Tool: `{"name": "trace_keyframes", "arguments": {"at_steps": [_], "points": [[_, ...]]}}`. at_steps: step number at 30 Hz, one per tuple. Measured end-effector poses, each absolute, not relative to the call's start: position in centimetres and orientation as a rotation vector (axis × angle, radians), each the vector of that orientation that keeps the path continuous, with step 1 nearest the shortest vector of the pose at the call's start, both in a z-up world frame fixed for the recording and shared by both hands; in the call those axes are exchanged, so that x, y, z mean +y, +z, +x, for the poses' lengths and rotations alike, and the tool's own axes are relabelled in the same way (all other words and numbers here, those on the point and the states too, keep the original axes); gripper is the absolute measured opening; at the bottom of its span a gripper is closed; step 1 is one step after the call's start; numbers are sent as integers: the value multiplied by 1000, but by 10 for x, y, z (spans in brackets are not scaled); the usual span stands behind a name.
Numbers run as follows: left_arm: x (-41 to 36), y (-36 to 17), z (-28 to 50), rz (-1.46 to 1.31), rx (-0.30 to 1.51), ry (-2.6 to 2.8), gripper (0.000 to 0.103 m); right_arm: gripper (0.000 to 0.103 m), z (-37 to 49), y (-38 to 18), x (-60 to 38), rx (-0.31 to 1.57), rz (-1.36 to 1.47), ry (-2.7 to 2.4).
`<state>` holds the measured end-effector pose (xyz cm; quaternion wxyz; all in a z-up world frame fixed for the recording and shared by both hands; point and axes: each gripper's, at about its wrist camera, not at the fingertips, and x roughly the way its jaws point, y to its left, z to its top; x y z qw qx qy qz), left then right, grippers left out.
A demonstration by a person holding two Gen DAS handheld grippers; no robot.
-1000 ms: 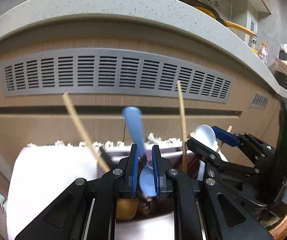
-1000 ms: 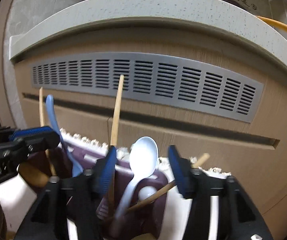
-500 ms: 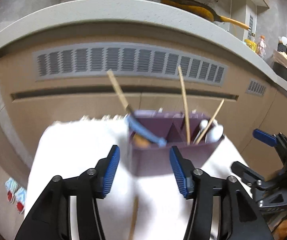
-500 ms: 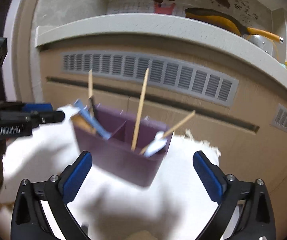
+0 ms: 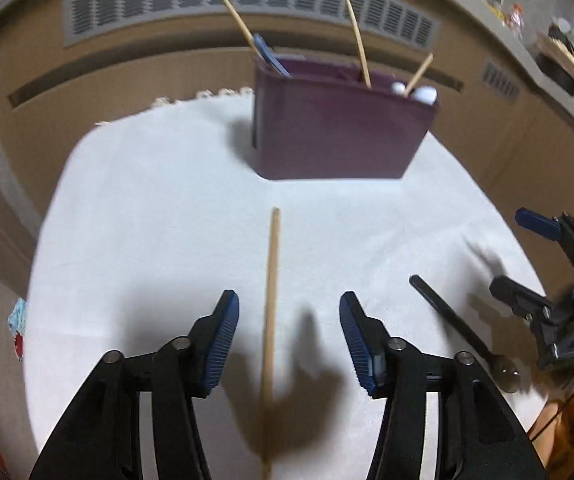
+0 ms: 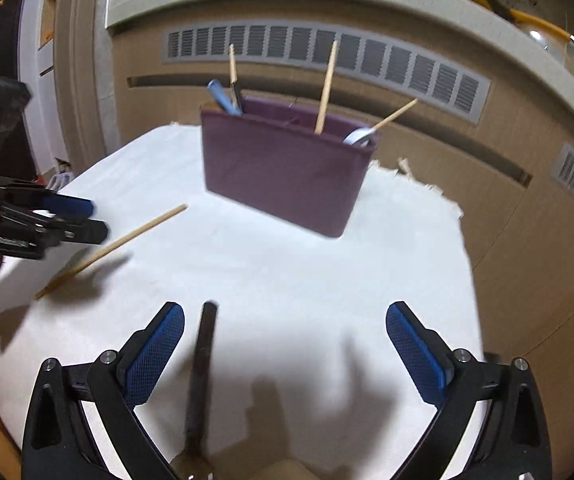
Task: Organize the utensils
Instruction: 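Grasp the last loose wooden chopstick with the left tool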
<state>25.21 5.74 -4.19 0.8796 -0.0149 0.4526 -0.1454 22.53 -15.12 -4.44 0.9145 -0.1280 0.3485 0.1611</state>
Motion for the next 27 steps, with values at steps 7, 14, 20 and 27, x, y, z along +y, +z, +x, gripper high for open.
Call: {"name": "trace_keyframes", "arguments": {"at_steps": [7, 14, 20, 27], "points": [[52, -57, 285, -40, 1014, -246, 33, 66, 217, -56, -138, 769, -284, 435], [47, -64, 296, -15, 1040, -232, 26, 60, 221, -66, -143, 818, -265, 439], [39, -63, 286, 18, 1037, -236, 10, 60, 226, -77, -155, 865, -207, 390], [28, -43, 249, 34, 992, -284, 6, 60, 224, -77, -158, 871, -201, 392]]}}
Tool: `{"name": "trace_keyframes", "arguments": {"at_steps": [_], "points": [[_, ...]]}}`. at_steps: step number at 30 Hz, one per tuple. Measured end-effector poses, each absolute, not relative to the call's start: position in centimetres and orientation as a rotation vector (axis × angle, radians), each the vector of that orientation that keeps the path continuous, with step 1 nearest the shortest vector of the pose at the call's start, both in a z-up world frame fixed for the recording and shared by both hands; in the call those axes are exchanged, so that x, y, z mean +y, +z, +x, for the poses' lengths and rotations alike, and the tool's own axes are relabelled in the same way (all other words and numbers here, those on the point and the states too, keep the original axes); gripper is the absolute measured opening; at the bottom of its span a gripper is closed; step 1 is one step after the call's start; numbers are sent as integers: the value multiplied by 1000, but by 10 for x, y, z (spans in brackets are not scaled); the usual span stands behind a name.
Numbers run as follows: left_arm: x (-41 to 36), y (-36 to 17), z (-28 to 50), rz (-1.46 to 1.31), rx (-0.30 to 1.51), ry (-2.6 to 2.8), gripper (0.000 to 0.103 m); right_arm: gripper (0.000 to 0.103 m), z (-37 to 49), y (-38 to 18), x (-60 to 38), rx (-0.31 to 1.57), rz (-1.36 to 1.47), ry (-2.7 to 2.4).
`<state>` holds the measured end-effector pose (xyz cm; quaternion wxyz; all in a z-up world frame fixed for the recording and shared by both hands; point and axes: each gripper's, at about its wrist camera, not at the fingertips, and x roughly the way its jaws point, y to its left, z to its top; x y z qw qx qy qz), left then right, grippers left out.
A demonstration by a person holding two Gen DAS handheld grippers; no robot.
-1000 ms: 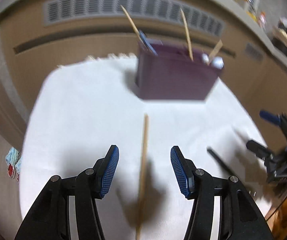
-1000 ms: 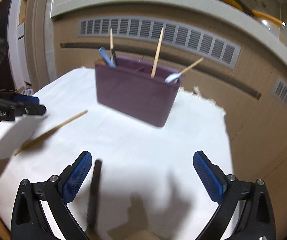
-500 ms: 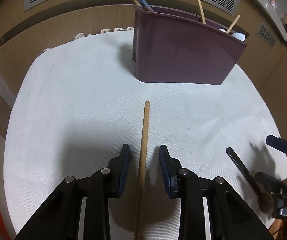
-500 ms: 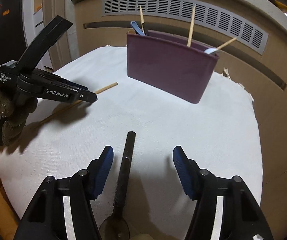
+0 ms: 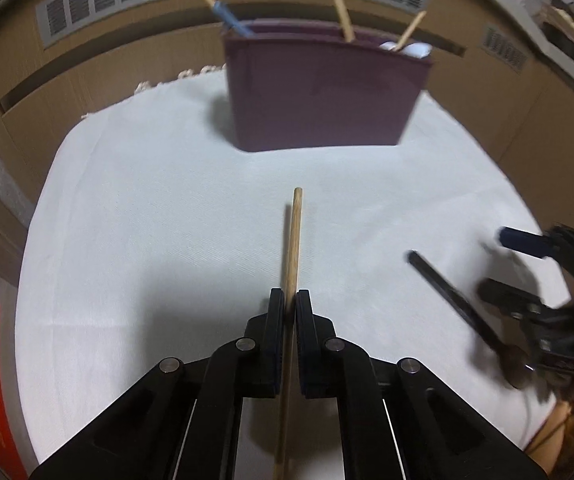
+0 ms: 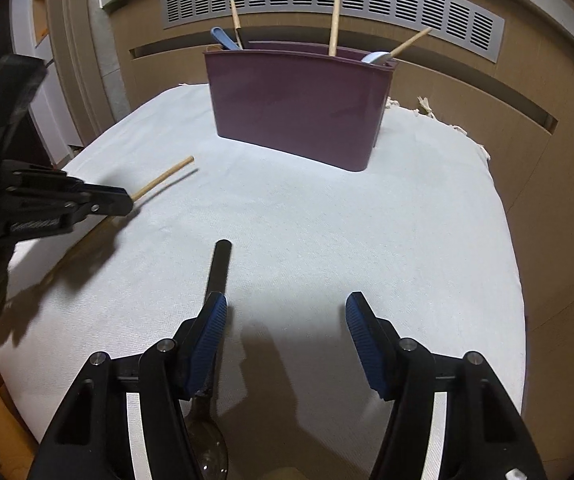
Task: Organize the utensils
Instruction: 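Grasp the last loose wooden chopstick with the left tool, then grasp the second dark-handled spoon with the right tool while the left tool holds the chopstick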
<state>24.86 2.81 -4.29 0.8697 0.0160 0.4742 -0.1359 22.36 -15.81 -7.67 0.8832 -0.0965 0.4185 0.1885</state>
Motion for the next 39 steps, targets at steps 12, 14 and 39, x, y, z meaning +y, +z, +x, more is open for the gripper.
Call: {"name": "trace_keyframes", "arguments": {"at_steps": [12, 14, 39], "points": [[25, -34, 236, 35, 996, -298, 7, 43, 229, -82, -125, 936, -208, 508], [18, -45, 237, 75, 1037, -307, 7, 43, 228, -82, -127, 932, -206, 496], [-17, -67, 252, 44, 1178, -389, 76, 43, 222, -89, -163, 907, -81, 463]]}}
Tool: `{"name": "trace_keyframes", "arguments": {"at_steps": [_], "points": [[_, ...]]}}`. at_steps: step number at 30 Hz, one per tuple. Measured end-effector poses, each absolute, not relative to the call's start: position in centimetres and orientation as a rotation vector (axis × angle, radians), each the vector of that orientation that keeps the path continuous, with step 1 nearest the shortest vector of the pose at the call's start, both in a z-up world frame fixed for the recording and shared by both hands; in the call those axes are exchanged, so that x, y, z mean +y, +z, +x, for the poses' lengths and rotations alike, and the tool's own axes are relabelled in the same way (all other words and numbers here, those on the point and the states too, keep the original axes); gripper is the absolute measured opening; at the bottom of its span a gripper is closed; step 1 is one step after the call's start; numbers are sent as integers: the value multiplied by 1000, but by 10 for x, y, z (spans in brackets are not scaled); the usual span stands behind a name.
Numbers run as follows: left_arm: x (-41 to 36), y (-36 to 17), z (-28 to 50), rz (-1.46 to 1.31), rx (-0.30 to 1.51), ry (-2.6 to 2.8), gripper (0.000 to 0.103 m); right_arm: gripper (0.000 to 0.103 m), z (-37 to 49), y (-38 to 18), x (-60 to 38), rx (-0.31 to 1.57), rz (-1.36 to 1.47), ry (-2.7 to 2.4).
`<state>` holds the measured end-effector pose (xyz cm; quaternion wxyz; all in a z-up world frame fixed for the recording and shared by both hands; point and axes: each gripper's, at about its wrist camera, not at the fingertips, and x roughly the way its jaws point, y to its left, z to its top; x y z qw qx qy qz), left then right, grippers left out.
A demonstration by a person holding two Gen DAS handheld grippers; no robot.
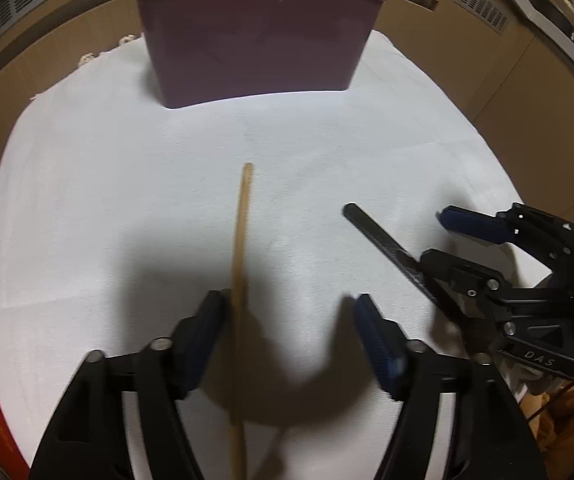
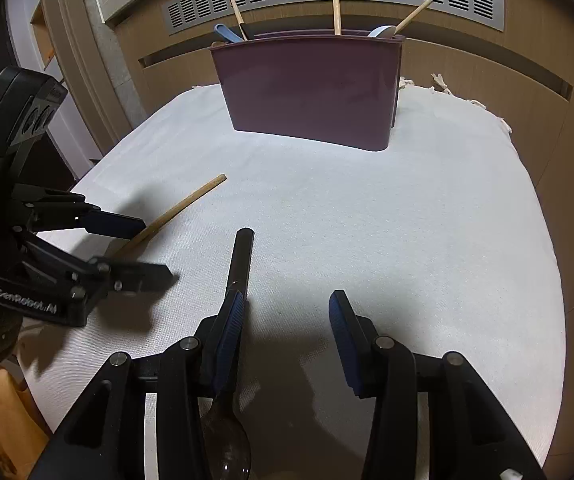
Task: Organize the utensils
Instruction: 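Grasp the second dark-handled spoon with the right tool while the left tool holds the chopstick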
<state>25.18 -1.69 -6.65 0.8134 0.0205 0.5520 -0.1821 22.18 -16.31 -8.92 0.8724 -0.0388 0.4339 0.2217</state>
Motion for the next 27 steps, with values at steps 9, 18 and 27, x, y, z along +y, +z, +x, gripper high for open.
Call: {"name": "trace_keyframes", "arguments": {"at_steps": [9, 18, 27], "points": [[-1, -65, 256, -12, 1186, -357, 45, 43, 222, -89, -163, 906, -91, 466], [-21, -66, 273, 207, 1139, -310, 5, 43, 218, -75, -148, 892, -179, 492], [18, -1, 232, -23, 817, -299, 5, 33, 219, -75, -123, 932, -227, 530]]}}
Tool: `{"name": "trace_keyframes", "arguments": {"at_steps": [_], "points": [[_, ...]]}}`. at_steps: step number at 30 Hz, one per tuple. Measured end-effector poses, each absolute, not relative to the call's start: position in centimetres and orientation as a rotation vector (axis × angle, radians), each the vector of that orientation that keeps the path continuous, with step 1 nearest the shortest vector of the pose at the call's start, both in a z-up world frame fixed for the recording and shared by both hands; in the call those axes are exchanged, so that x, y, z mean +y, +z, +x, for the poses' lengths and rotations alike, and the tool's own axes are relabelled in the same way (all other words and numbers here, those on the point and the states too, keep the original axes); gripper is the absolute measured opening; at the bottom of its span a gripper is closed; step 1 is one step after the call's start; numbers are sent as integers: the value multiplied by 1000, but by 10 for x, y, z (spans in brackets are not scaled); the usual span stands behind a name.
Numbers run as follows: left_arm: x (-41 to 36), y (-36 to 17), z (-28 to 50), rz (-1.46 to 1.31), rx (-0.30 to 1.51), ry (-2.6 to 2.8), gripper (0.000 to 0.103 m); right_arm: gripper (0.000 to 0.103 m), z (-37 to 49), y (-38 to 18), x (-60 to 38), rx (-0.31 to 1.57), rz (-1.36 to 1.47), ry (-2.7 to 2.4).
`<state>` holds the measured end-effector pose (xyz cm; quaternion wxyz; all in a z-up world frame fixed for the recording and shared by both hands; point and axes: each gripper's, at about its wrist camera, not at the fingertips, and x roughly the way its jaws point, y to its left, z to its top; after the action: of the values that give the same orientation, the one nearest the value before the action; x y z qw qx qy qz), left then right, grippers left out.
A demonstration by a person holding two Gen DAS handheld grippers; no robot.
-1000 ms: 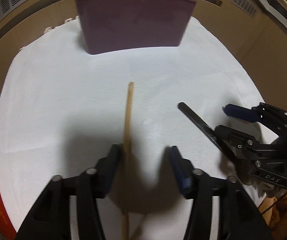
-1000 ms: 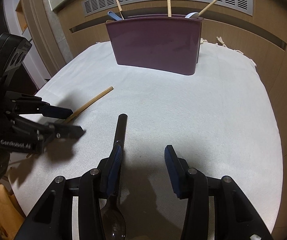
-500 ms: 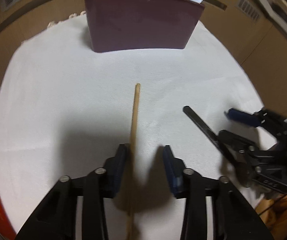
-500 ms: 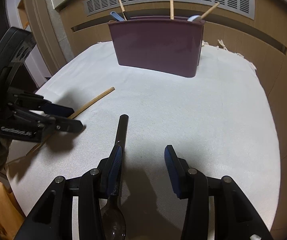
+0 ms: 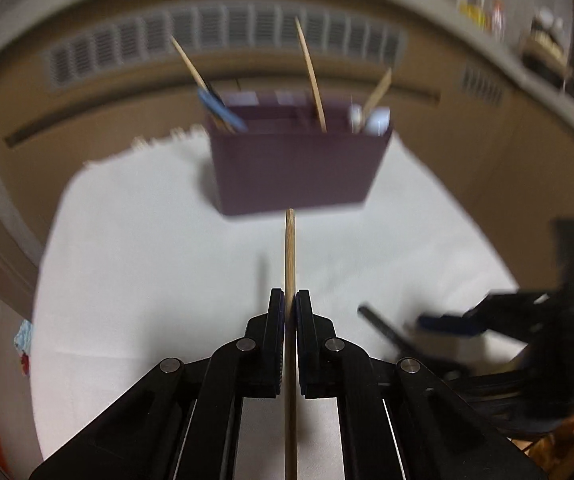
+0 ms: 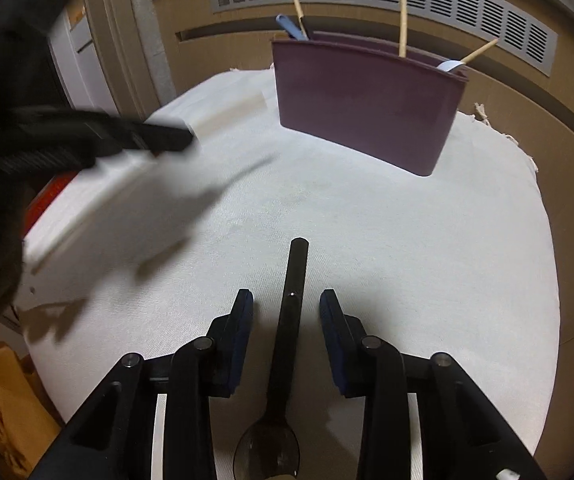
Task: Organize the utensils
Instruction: 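Grasp the second dark-handled spoon with the right tool while the left tool holds the chopstick, then lower chopstick and dark spoon into the purple caddy and open both tools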
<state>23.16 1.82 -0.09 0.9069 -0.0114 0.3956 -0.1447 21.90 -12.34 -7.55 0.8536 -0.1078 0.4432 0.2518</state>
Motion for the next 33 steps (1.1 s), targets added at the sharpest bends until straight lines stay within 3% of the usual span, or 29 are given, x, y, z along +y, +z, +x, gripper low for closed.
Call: {"name": "trace_keyframes", "arguments": {"at_steps": [5, 8, 9, 20, 33], "points": [[39, 12, 215, -160, 732, -317, 5, 32, 229, -82, -111, 973, -273, 485], [52, 12, 212, -240, 734, -351, 5, 21, 232, -89, -106, 1012, -285, 475], [53, 11, 212, -261, 735, -359, 5, 12, 232, -88, -105, 1014, -302, 473], [58, 21, 198, -378, 787, -451, 5, 12, 214, -54, -126, 933, -260, 474], [22, 53, 169, -198, 687, -403, 5, 11, 189, 4, -155, 757, -130, 481]]}}
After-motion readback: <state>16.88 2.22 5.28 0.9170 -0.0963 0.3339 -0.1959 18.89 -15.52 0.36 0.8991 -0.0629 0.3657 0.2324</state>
